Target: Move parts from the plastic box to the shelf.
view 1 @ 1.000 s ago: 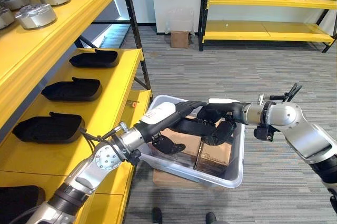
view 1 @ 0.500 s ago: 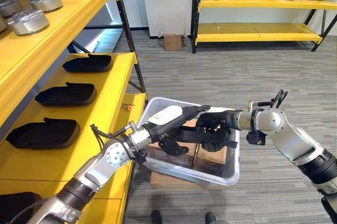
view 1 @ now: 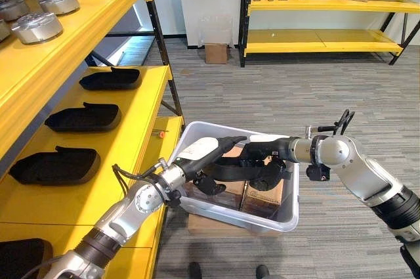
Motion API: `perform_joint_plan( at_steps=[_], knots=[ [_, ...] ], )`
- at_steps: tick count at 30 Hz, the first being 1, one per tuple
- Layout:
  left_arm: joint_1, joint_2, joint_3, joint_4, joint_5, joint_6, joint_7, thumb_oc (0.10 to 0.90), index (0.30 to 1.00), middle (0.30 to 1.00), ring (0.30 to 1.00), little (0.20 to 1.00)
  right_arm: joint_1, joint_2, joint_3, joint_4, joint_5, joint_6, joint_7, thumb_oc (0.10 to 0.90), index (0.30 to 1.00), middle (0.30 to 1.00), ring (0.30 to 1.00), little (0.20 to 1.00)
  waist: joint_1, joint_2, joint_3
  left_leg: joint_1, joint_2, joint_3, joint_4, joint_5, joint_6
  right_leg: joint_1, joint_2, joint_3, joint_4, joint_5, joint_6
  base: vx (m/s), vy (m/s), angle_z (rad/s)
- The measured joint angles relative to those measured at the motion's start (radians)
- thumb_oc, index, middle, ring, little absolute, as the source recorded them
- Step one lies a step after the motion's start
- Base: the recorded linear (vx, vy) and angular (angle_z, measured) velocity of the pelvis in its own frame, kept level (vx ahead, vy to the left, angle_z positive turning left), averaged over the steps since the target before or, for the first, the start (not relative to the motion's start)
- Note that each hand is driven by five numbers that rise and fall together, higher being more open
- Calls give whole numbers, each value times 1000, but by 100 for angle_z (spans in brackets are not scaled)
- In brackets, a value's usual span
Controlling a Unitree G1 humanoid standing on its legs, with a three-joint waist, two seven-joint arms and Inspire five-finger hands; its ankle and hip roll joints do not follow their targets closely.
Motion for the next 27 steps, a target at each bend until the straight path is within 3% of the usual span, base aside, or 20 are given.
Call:
perform_joint_plan(
  at_steps=[11, 17, 18, 19, 27],
  knots=[
    [2, -17, 2, 78, 69, 92, 100, 900, 1000, 1000, 1000, 1000, 0, 0, 0, 0, 0, -9, 13, 400, 300, 300, 300, 300, -3, 0, 0, 0, 1, 0, 0, 0, 0, 0, 0, 0, 0, 0, 0, 0, 0, 0],
    [26, -45, 4, 81, 69, 103, 101, 900, 1000, 1000, 1000, 1000, 1, -4, 0, -1, 0, -41, 20, 400, 300, 300, 300, 300, -2, 0, 0, 0, 1, 0, 0, -1, 1, -1, 0, 0, 0, -1, 1, 0, 0, 0],
    [28, -48, 4, 81, 69, 103, 101, 575, 544, 544, 544, 544, 1, -6, 0, -1, 0, -41, 20, 400, 300, 300, 300, 300, -3, 0, 0, 0, 1, 1, 0, -1, 1, -1, 0, 0, 0, -1, 1, 0, 0, 0],
    [29, -50, 4, 81, 69, 104, 101, 400, 300, 300, 300, 300, 2, -7, 0, -1, 0, -43, 20, 400, 300, 300, 300, 300, -4, 0, 0, 0, 1, 1, 0, -1, 1, -1, 0, 0, 0, -1, 1, 0, 0, 0],
    [29, -52, 3, 86, 68, 108, 105, 400, 300, 300, 300, 300, 3, -13, -3, -1, 1, -45, 18, 400, 300, 300, 300, 300, -6, 0, 0, 0, 1, 4, 0, -2, 2, -3, 0, 1, 0, -1, 1, 0, 0, 0]
  ],
)
